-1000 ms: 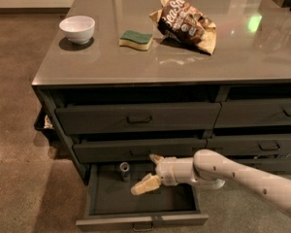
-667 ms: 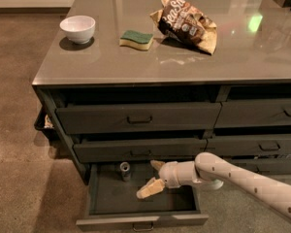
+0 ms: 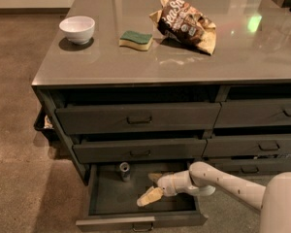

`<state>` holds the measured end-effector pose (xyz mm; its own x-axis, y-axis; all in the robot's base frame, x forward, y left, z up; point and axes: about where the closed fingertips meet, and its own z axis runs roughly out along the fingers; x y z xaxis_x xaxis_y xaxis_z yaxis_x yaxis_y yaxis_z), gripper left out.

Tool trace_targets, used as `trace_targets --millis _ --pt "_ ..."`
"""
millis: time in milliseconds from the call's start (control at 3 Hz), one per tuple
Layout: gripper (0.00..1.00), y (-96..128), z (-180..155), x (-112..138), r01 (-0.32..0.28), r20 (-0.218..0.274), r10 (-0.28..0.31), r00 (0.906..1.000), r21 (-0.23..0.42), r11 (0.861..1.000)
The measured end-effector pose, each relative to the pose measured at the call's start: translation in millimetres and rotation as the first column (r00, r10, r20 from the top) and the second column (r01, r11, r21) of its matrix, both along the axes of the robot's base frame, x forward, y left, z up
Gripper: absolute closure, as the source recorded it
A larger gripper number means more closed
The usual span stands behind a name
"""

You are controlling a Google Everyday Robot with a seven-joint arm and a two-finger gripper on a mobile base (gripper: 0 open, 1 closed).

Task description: Pick redbull can from bottom drawer and place on counter

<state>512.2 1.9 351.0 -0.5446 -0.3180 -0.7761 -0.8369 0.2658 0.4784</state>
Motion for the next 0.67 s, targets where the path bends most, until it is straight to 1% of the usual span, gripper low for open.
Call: trace_targets --millis 333,667 --pt "0.00 0.1 0.0 0.0 0.000 0.000 0.000 1.0000 0.000 1.000" --pt "0.00 1.8 0.8 -1.9 0.002 0.003 -0.002 1.0000 0.023 1.000"
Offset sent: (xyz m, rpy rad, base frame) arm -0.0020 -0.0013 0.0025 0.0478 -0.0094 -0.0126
